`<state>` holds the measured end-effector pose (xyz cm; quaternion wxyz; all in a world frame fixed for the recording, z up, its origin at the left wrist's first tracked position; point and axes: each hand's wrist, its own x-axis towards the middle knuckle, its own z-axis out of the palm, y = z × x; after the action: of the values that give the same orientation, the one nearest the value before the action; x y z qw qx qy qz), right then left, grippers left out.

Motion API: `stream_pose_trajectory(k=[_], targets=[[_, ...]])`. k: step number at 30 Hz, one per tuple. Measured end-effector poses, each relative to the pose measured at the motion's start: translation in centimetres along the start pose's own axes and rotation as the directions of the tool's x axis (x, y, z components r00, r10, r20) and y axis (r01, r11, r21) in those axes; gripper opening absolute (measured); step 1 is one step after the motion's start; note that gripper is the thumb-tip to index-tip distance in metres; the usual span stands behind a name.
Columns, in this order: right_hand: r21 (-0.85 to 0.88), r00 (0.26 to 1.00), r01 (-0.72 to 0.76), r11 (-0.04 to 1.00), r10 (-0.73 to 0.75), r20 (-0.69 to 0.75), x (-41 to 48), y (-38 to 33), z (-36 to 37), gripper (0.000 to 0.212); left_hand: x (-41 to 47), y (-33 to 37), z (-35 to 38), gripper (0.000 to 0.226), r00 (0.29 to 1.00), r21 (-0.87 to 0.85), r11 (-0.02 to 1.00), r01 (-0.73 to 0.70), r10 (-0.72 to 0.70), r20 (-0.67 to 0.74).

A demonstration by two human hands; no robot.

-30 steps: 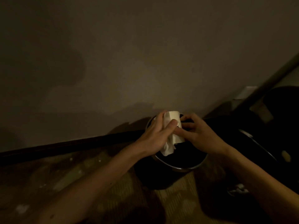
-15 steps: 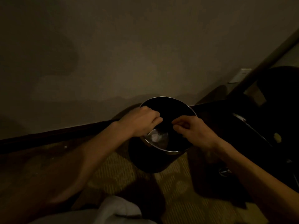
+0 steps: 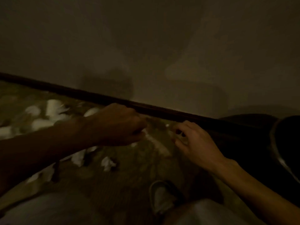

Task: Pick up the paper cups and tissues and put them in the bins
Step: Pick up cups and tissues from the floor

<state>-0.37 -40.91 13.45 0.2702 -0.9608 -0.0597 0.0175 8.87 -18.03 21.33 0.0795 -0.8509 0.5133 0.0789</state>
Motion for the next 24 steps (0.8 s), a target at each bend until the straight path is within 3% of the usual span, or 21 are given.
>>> stream_pose_trajectory(k=[3,6,9,11,17,21,24], targets=[[0.043,0.983,0.067,0.997,-0.073,0.167,3.0,-1.8,6.3,0.029,-5.0,-2.8,7.9,0.034,0.959,-0.113,0.965,0.236,-0.213,0.186],[0.103,0.940,0.085,0.991,-0.114,0.321,4.4,-2.9,12.0,0.032,-9.0,-3.8,14.8,0.026,0.890,-0.306,0.842,0.445,-0.377,0.257],[0.155,0.887,0.071,0.985,-0.133,0.442,6.0,-3.9,17.1,0.033,-11.0,-3.3,20.8,0.026,0.833,-0.439,0.709,0.552,-0.484,0.267],[0.165,0.851,0.054,0.985,-0.132,0.509,7.2,-4.5,19.7,0.035,-11.3,-2.9,23.9,0.037,0.799,-0.488,0.636,0.597,-0.521,0.299],[0.229,0.768,-0.124,0.965,-0.053,0.638,9.7,-6.4,24.6,0.036,-10.9,-3.0,29.5,0.055,0.787,-0.628,0.516,0.582,-0.551,0.277],[0.285,0.713,-0.374,0.883,0.077,0.697,10.3,-7.1,26.1,0.021,-10.9,-3.4,30.8,0.041,0.777,-0.742,0.419,0.523,-0.592,0.214],[0.348,0.658,-0.575,0.741,0.166,0.735,11.1,-7.9,26.6,0.028,-10.4,-3.7,31.4,0.024,0.768,-0.779,0.409,0.476,-0.625,0.141]])
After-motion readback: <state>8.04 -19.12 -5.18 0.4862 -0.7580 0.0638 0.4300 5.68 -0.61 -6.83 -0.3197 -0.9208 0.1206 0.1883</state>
